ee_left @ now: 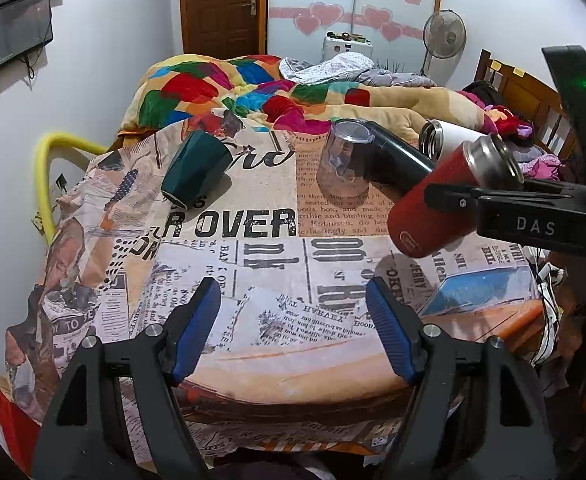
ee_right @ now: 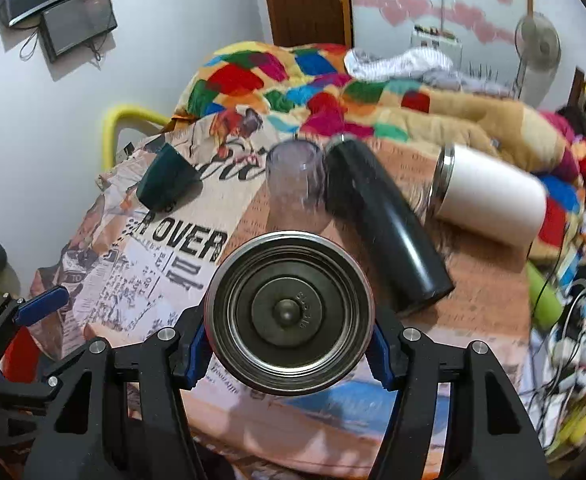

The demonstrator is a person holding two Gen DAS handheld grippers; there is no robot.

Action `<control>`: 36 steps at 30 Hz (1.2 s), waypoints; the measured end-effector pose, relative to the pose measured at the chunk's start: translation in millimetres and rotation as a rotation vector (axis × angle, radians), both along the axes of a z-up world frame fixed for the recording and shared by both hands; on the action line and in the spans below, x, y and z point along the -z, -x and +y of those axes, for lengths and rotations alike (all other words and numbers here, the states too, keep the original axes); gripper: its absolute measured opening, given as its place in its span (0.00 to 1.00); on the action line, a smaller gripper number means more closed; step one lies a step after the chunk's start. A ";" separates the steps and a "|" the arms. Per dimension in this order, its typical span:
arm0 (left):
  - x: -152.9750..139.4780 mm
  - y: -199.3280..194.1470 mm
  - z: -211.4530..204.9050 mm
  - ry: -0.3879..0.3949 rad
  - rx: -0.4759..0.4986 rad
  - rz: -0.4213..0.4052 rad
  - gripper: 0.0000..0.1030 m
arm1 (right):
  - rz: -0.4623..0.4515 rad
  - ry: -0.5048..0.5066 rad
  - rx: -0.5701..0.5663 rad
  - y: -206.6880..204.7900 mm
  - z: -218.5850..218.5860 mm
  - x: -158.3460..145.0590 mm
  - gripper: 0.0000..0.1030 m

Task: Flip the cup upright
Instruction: 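Rotate the red bottle upright with the right tool, opening facing up, then lower the red bottle onto the newspaper and open the right tool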

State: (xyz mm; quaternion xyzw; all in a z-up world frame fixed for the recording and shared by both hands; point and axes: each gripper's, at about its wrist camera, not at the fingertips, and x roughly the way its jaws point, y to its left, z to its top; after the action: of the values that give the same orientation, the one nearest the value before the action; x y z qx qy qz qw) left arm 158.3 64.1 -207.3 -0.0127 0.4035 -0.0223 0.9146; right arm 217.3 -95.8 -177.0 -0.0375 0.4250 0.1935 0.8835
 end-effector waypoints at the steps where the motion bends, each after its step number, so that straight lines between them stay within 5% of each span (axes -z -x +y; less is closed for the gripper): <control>1: -0.2 -0.8 0.0 0.002 -0.002 -0.001 0.75 | -0.013 0.014 -0.003 0.0 2.1 -0.5 0.58; 21: 11.4 -5.8 13.1 0.017 -0.039 0.033 0.80 | 0.078 0.089 -0.032 -12.0 15.7 30.8 0.58; 23: 9.2 -5.6 13.3 0.021 -0.040 0.030 0.80 | 0.086 0.081 -0.037 -11.0 15.5 27.8 0.64; 29: -9.9 0.4 11.9 0.031 -0.038 -0.012 0.80 | 0.016 0.068 -0.048 6.6 11.5 2.0 0.67; 36: -68.7 25.8 2.1 0.049 -0.029 -0.154 0.80 | -0.148 -0.047 -0.039 51.7 -19.8 -65.5 0.68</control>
State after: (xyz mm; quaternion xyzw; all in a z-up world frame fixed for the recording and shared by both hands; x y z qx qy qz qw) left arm 132.6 66.3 -138.7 -0.0391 0.3309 -0.0196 0.9427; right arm 165.6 -115.6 -111.5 -0.0393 0.3530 0.2170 0.9093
